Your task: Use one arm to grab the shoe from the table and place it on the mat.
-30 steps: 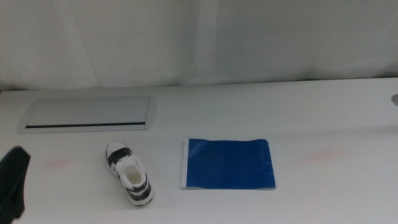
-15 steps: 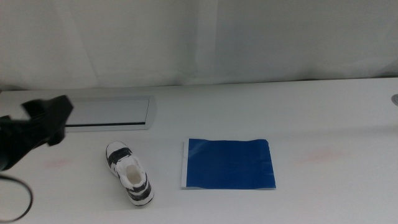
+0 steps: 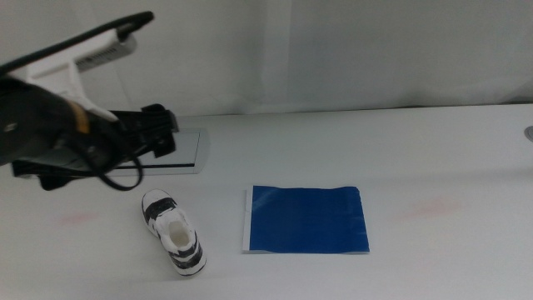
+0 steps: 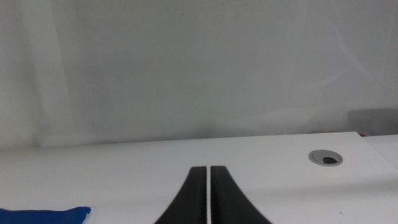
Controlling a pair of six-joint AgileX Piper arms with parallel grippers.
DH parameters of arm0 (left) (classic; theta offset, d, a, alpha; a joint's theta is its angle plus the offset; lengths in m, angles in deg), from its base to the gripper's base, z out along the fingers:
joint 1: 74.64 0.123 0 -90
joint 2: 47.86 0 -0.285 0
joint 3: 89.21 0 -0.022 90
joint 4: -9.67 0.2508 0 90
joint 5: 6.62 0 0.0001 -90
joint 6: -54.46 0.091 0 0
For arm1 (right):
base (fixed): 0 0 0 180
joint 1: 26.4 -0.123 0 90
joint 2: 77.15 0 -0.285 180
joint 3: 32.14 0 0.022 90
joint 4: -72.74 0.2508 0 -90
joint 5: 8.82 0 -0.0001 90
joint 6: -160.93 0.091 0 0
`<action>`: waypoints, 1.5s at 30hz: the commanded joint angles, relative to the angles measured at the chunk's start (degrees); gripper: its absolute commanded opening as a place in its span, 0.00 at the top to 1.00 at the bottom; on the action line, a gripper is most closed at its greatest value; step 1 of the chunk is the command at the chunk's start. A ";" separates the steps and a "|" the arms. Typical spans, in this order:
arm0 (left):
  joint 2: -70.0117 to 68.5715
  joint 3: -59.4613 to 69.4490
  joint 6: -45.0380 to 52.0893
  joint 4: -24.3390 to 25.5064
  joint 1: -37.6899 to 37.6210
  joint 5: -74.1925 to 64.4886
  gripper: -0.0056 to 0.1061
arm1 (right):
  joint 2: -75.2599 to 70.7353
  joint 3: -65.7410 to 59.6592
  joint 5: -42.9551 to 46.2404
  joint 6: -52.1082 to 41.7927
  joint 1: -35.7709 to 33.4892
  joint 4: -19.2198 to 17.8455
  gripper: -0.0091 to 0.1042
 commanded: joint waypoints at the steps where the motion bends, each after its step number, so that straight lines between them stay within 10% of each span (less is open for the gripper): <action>1: 3.99 -1.79 -4.97 -0.55 -0.65 -2.56 0.15 | -2.00 -2.35 0.37 -0.29 -0.04 -0.42 0.94; 15: 18.81 -1.79 -23.50 -0.46 -3.85 -1.23 0.15 | -2.00 -2.35 0.37 -0.29 -0.04 -0.42 0.94; 45: 30.82 -1.79 -27.16 3.93 -3.85 4.90 0.15 | -2.00 -2.35 0.37 -0.29 -0.04 -0.42 0.94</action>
